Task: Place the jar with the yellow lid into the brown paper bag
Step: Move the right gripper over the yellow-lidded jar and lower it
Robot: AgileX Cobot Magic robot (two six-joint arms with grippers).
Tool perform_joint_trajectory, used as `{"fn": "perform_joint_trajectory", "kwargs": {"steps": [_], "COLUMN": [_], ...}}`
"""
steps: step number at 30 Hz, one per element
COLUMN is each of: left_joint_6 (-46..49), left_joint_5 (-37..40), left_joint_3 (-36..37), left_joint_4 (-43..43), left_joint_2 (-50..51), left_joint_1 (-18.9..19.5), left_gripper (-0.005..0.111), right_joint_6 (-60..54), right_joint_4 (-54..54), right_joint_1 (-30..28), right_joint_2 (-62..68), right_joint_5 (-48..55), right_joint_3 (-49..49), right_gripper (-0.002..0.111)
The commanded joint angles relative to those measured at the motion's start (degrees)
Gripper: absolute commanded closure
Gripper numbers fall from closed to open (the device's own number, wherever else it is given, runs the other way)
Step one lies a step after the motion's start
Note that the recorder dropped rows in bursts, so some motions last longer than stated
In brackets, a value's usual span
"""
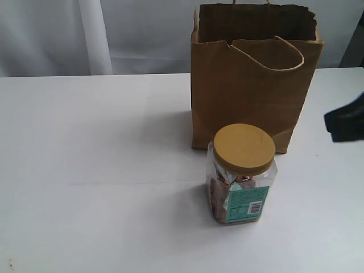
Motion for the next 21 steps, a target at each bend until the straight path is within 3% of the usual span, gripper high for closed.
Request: {"fn": "perform_joint_trajectory", "kwargs": {"steps": [1,9,13,21], "left_joint_6": [-0.2,-0.2,-0.2,-0.2], "left_joint_5": [-0.5,-0.5,-0.5,-0.5], "left_joint_3": [-0.1,-0.1,-0.1,-0.1], "left_joint_4": [-0.2,-0.2,-0.2,-0.2], "left_joint_2": [0.2,0.2,0.2,0.2], "left_joint_1": [-0.3,-0.3,-0.3,-0.3], "left_gripper": [0.106,0.106,0.106,0.106], "right_joint_6": [-2.1,3.2,8.1,8.1], "right_joint_4": [1.5,-0.3,-3.9,-4.3], "right_joint_1": [-0.4,4.7,10.3,11.1], "right_joint_2": [10.8,23.0,27.9,31.6], "right_joint_5": [7.4,19.6,19.9,21.1], "right_joint_3": [-12.2,-29.4,-31.3,-31.3], "right_gripper": [0.108,0.108,0.108,0.108]}}
